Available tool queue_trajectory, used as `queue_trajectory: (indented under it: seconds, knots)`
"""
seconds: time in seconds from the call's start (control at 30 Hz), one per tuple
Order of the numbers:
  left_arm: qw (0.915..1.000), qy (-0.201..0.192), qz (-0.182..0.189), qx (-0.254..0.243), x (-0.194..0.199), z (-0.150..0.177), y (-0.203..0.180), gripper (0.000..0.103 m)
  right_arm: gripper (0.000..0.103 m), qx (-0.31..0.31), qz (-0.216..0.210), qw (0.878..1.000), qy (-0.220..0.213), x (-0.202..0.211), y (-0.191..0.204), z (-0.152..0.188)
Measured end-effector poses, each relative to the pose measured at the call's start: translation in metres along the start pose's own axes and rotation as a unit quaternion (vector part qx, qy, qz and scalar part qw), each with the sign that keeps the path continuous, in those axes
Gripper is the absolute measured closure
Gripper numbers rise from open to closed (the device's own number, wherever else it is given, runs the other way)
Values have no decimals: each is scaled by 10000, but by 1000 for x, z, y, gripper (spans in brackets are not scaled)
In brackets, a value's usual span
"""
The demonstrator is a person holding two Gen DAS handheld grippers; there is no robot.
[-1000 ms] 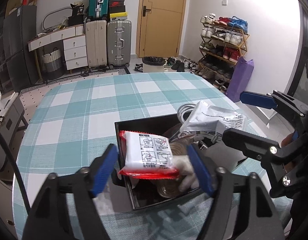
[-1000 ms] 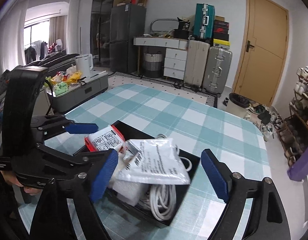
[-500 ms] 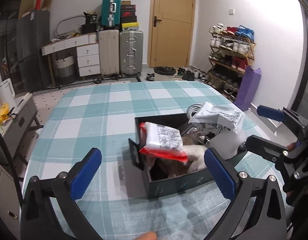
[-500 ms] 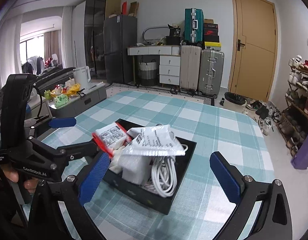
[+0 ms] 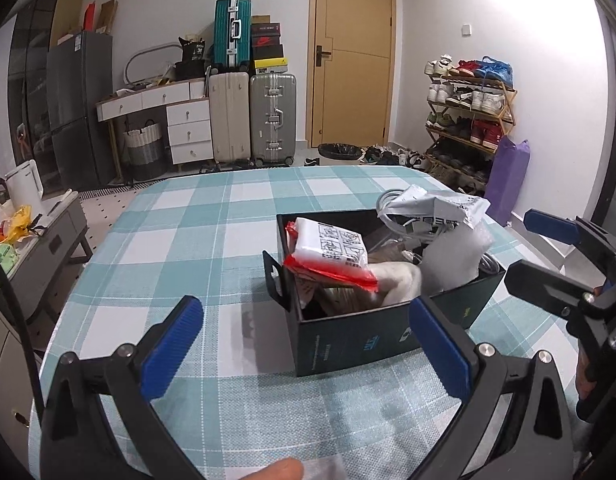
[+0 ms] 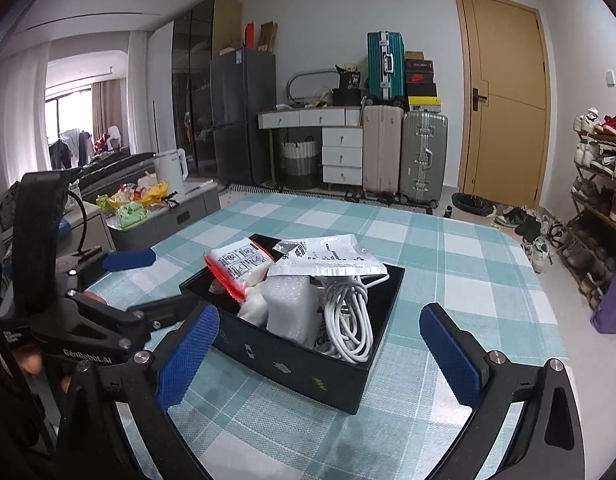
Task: Organize soft objects
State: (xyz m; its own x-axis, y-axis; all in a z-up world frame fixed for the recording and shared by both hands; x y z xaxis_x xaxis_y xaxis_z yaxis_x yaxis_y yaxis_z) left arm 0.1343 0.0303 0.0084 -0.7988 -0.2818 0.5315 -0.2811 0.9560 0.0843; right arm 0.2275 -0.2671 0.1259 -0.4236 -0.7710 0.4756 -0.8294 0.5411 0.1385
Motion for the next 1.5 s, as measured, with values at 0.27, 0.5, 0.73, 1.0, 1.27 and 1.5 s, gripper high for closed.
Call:
queue_trajectory:
  seconds: [0.27, 0.5, 0.73, 1.0, 1.27, 1.5]
  knots:
    - [9999, -132, -51, 79, 3, 7, -2, 0, 1, -68, -12, 9999, -120, 5, 2, 13]
    - [9996, -260, -113, 66, 5, 8, -2, 0, 1, -44, 3, 9995, -312, 10, 1, 18]
    - [9991, -401, -153, 68, 9, 7, -1, 0, 1, 35, 16, 9994, -342, 8, 3, 21]
    - [9991, -367, -175, 85, 5, 6, 0, 0, 1, 53, 20, 9992, -406, 12, 4, 22]
    - [9992, -335, -149, 127, 4, 7, 1, 0, 1, 22, -15, 9991, -424, 13, 4, 22]
    - [9992, -337, -152, 135, 4, 7, 1, 0, 1, 6, -26, 9991, -419, 13, 4, 22]
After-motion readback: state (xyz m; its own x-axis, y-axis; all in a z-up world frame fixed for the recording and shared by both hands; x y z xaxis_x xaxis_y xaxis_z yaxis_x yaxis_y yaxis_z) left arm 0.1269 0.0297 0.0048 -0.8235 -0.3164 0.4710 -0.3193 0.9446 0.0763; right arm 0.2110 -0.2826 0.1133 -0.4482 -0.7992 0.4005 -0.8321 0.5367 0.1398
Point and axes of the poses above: each gripper's, at about its wrist camera, not at the fingertips, and x roughly against the way its jaws point, y to its left, z to its underside, the point moved 3 cm from there along -x, roughly the way its jaws point, and after that the axes turned 13 degrees about -z, right-handed, at the moved point
